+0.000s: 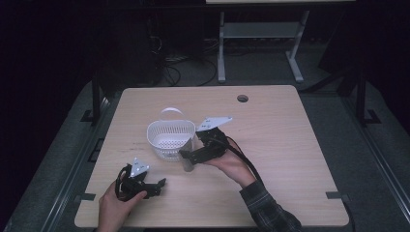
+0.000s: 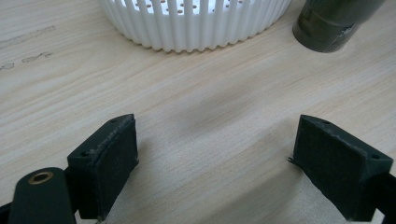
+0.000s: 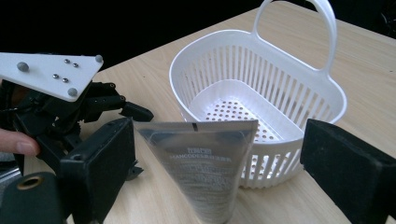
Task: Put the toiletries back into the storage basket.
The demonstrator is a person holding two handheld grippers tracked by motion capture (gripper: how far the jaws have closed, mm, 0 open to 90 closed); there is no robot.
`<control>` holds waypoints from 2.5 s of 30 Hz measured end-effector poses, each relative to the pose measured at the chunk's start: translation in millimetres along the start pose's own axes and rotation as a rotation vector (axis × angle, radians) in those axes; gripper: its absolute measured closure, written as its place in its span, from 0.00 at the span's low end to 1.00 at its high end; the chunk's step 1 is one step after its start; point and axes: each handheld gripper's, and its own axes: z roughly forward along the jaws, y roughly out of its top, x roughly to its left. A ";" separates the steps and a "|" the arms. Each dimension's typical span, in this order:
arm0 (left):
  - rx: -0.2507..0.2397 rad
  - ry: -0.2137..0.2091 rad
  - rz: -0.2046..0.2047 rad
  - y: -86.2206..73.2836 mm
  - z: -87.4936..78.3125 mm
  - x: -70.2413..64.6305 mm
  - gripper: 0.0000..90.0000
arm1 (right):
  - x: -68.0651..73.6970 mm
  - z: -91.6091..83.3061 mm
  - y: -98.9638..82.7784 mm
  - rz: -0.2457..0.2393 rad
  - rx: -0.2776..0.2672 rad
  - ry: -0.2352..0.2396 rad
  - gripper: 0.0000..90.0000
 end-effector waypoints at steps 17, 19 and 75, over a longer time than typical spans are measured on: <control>0.001 0.001 -0.001 0.0 -0.1 -0.1 0.14 | 9.6 17.6 5.7 -0.022 0.014 0.007 0.09; 0.001 0.001 -0.001 0.0 -0.1 -0.1 0.14 | 9.5 19.9 5.7 -0.027 0.018 -0.001 0.08; 0.000 -0.001 0.000 0.0 0.0 0.0 0.14 | 15.7 19.3 8.6 -0.065 0.030 -0.026 0.33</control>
